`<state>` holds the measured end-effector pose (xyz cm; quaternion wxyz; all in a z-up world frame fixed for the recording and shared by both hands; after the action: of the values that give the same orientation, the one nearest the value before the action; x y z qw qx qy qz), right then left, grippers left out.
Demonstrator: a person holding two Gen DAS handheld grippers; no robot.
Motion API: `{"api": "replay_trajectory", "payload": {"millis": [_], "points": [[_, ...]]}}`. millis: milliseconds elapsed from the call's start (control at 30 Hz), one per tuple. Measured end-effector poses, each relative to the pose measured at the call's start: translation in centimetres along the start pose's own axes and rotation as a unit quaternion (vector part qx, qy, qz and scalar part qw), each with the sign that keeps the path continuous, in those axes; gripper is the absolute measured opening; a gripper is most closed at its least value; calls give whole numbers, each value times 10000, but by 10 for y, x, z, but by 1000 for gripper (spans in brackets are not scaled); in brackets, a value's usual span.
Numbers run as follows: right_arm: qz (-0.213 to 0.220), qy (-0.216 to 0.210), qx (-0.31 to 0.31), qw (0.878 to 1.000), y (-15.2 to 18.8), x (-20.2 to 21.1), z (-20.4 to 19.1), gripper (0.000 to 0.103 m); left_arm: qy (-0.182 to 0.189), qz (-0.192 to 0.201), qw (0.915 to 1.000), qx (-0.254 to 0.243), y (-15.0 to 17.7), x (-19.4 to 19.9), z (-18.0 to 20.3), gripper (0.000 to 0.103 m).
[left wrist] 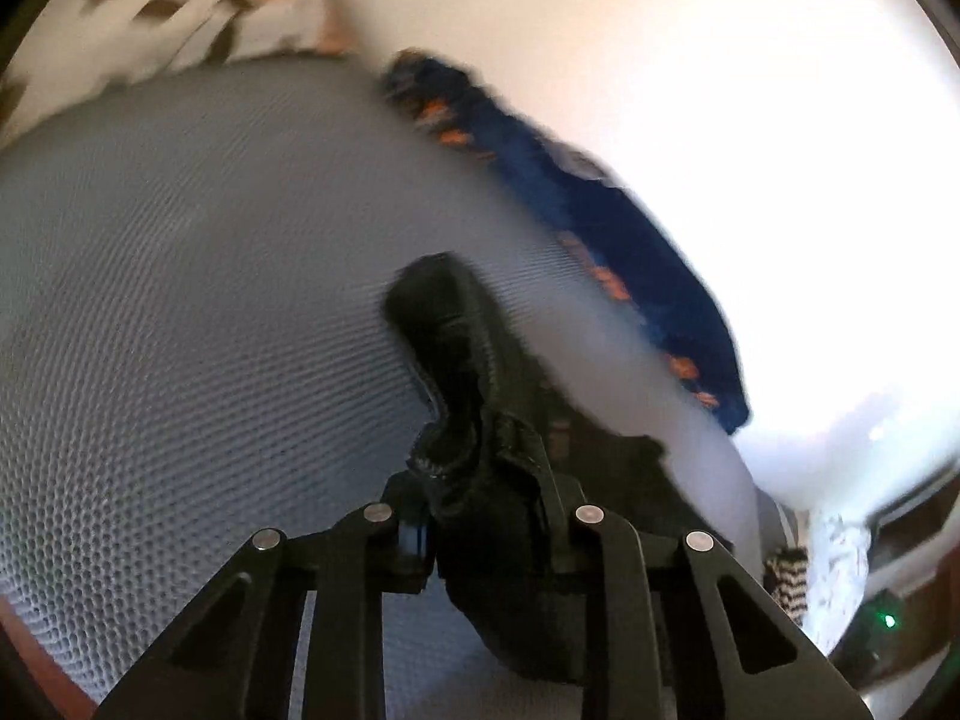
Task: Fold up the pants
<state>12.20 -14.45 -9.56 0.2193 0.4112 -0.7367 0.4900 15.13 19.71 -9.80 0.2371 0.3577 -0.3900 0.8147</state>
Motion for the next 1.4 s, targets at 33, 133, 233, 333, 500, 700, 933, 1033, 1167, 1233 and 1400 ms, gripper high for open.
{"api": "replay_trajectory", "payload": {"millis": [33, 133, 233, 333, 500, 700, 933, 1033, 1167, 1233, 1400], "points": [[51, -24, -11, 10000, -4, 6, 3, 53, 60, 98, 9998, -172, -3, 9, 16, 25], [172, -72, 0, 9998, -14, 22, 11, 53, 157, 322, 9968, -714, -4, 27, 61, 25], [252, -83, -36, 9996, -19, 35, 20, 53, 364, 442, 9914, -1181, 2, 37, 112, 25], [312, -135, -143, 9993, -24, 47, 34, 53, 530, 479, 9842, -1622, 14, 40, 159, 25], [421, 2, -252, 9988, -30, 67, 62, 53, 771, 322, 9722, -2189, 42, 26, 229, 25], [527, 210, -444, 9974, -34, 85, 102, 53, 873, -163, 9538, -2869, 104, -16, 295, 25], [454, 255, -804, 9954, -26, 85, 142, 53, 451, -364, 9328, -3556, 173, -52, 320, 25], [397, 235, -910, 9948, -22, 79, 153, 53, 240, -364, 9212, -3865, 194, -66, 322, 25], [290, 195, -977, 9946, -18, 70, 161, 53, 45, -512, 9127, -4055, 212, -82, 315, 27], [228, 157, -977, 9948, -18, 65, 164, 53, 41, -485, 9048, -4231, 221, -83, 316, 33], [68, -115, -945, 9954, -22, 56, 162, 53, 668, -658, 8954, -4352, 228, -57, 319, 64]]}}
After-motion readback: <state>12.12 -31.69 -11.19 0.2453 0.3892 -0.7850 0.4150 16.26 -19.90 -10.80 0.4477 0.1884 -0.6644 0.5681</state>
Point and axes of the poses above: each gripper's, at about its wrist camera, not at the fingertips, and x roughly against the way its jaws point, z to its right, y to its underside, the point moved 7 cm from there along -x, roughly the way its jaws point, and after that the axes turned 14 degrees about -y, right-handed, at the moved point
